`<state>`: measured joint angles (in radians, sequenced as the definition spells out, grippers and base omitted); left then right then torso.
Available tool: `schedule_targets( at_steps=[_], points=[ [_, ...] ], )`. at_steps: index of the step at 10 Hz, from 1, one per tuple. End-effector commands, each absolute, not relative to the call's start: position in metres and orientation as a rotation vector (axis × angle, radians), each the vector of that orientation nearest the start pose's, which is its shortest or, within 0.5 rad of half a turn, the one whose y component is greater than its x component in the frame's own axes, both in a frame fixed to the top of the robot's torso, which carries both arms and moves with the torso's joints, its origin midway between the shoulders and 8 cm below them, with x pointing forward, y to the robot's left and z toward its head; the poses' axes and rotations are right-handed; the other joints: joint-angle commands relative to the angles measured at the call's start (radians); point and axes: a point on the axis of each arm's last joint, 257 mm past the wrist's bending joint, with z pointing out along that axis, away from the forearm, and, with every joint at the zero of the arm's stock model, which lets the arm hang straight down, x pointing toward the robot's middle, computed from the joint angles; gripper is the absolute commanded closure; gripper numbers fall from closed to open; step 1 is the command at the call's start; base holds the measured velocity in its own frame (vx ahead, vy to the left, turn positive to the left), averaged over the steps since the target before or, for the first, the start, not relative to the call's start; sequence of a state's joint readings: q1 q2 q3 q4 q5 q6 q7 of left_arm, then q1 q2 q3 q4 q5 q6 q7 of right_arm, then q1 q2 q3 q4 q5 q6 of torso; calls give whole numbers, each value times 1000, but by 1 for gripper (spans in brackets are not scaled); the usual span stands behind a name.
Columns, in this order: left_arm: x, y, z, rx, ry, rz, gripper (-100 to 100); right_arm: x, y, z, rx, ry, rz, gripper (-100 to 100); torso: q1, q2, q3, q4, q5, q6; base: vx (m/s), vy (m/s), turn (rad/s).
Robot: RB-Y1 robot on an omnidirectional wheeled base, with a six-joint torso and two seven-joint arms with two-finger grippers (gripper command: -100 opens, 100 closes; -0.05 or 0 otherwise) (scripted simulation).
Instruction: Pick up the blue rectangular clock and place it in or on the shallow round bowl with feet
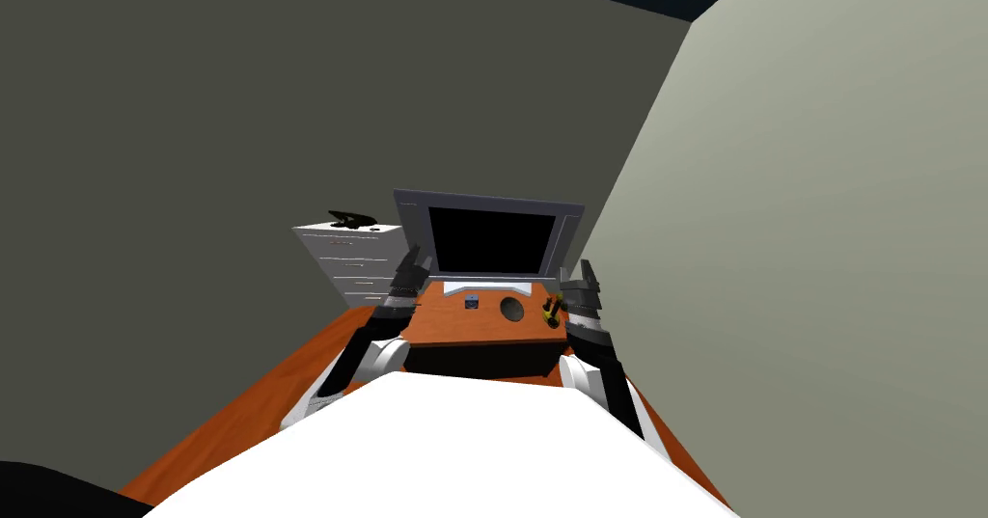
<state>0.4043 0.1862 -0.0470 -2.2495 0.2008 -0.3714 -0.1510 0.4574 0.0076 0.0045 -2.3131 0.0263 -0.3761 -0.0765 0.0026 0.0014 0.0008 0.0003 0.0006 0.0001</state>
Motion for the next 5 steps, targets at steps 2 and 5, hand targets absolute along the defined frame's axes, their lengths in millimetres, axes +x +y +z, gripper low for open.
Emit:
schedule_targets(
  at_steps=[2, 5],
  points=[
    [410, 261, -14, -707, 872, -1356, -100, 361, -274, 29, 722, 633, 1362, 0, 1, 0, 0, 0, 0, 0, -46, 51, -203],
    [434, 265, -44, -775, 971, -1352, -100, 361, -274, 29, 722, 633, 1362, 0, 1, 1, 1, 0, 0, -1, -51, 42, -137]
  ],
)
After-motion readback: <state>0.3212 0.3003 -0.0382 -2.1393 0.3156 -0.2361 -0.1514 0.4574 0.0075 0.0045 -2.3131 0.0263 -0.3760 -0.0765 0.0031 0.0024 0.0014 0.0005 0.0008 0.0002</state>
